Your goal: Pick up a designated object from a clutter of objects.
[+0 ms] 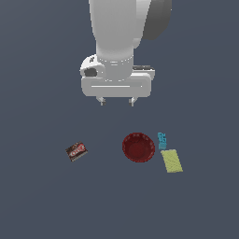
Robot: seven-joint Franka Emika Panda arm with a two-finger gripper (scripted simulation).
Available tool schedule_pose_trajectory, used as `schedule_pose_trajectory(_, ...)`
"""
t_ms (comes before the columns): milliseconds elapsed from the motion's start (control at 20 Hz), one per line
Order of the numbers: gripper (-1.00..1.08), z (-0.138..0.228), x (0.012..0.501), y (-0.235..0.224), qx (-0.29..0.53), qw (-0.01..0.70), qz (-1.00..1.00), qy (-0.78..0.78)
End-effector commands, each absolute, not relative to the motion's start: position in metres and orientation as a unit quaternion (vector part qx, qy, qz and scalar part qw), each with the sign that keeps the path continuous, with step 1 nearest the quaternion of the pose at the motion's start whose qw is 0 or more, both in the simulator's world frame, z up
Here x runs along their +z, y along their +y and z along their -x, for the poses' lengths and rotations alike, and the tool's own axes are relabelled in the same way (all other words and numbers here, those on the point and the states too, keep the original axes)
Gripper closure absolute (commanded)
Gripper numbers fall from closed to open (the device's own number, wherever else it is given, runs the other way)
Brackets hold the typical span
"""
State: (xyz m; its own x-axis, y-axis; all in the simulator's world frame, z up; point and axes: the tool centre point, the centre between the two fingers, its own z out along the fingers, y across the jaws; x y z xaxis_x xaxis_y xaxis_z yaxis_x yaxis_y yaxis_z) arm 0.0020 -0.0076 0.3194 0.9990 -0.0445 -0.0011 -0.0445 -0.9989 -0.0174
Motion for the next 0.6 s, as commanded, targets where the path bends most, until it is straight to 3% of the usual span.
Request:
schedule_pose_trajectory(0, -0.2, -0.002, 0.319, -0.008, 0.0, 0.009, 1.0, 0.022)
schedule_pose_trajectory(550, -0.2, -0.003, 0.325, 0.005, -0.008, 0.005, 1.0, 0.013)
